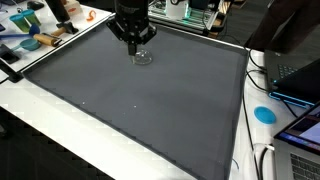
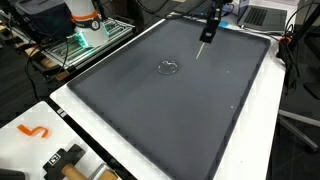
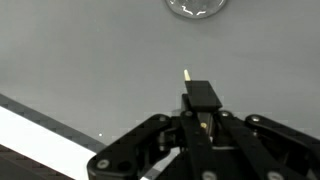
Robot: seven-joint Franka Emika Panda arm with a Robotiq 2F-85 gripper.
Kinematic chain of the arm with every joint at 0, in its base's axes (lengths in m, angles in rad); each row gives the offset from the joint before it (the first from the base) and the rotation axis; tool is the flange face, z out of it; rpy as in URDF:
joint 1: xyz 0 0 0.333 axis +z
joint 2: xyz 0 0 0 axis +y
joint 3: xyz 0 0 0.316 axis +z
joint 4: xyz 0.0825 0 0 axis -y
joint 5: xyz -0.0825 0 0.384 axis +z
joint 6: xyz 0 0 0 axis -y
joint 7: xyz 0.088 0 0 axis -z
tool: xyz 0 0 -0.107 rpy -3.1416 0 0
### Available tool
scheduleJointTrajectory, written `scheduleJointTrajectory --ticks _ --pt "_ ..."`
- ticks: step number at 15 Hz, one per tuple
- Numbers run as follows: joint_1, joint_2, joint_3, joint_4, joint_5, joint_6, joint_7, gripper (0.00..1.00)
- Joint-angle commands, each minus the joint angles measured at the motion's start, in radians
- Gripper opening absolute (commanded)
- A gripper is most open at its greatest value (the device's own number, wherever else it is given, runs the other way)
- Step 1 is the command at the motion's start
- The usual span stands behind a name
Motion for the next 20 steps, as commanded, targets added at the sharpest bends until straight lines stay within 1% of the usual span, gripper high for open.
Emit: scheduleJointTrajectory --ticks 1,10,20 --pt "0.004 -0.046 -0.009 -0.028 -0.009 -0.014 0.004 0.03" --pt "-0.021 -0.189 0.000 -0.132 0.052 -0.030 -0.009 0.03" --pt "-0.040 -0.418 -0.003 -0.337 0.170 0.030 -0.036 0.03"
